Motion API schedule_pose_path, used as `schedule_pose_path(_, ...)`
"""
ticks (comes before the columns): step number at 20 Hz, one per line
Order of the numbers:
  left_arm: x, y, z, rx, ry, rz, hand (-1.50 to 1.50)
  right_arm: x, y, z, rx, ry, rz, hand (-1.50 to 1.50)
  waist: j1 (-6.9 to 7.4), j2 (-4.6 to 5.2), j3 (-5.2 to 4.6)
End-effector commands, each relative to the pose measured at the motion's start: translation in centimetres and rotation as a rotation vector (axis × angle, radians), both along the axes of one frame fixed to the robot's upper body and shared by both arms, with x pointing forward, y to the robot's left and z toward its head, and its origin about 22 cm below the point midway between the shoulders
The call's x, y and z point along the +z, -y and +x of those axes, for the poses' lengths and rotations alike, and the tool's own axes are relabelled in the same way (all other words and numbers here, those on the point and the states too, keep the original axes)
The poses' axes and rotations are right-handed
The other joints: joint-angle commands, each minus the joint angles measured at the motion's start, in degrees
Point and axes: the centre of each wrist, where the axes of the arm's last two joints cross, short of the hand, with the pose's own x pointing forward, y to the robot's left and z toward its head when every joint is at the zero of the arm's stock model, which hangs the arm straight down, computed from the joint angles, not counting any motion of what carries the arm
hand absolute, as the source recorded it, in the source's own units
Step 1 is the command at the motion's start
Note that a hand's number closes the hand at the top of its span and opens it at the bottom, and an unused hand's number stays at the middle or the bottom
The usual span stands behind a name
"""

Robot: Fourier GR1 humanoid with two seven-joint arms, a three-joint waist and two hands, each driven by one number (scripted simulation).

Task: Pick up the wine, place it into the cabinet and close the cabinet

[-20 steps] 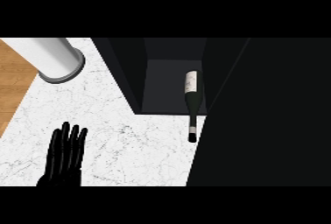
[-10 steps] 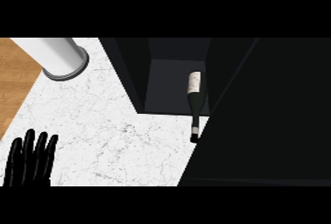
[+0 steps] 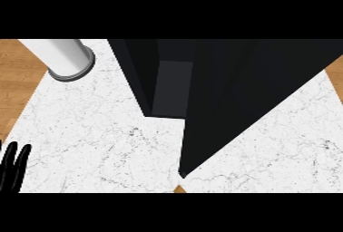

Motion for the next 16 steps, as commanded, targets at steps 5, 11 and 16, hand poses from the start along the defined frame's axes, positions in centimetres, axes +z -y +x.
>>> schedule_pose_path(5, 1.1, -3.0, -0.9, -0.034, 0.021, 0.001, -1.50, 2.3, -5.7, 5.0, -0.028, -0.023, 0.002, 1.50, 1.91, 0.40, 0.08)
schedule_pose_path(11, 2.0, -4.8, 0.1, -0.045, 0.047, 0.007, -1.50, 6.8, -10.0, 9.2, -0.047, 0.011, -0.044, 1.50, 1.87, 0.50, 0.13)
schedule_pose_path(16, 2.0, -5.7, 0.4, -0.042, 0.035, -0.012, -1.50, 6.8, -13.2, 13.5, -0.083, 0.026, -0.065, 1.50, 2.19, 1.06, 0.16)
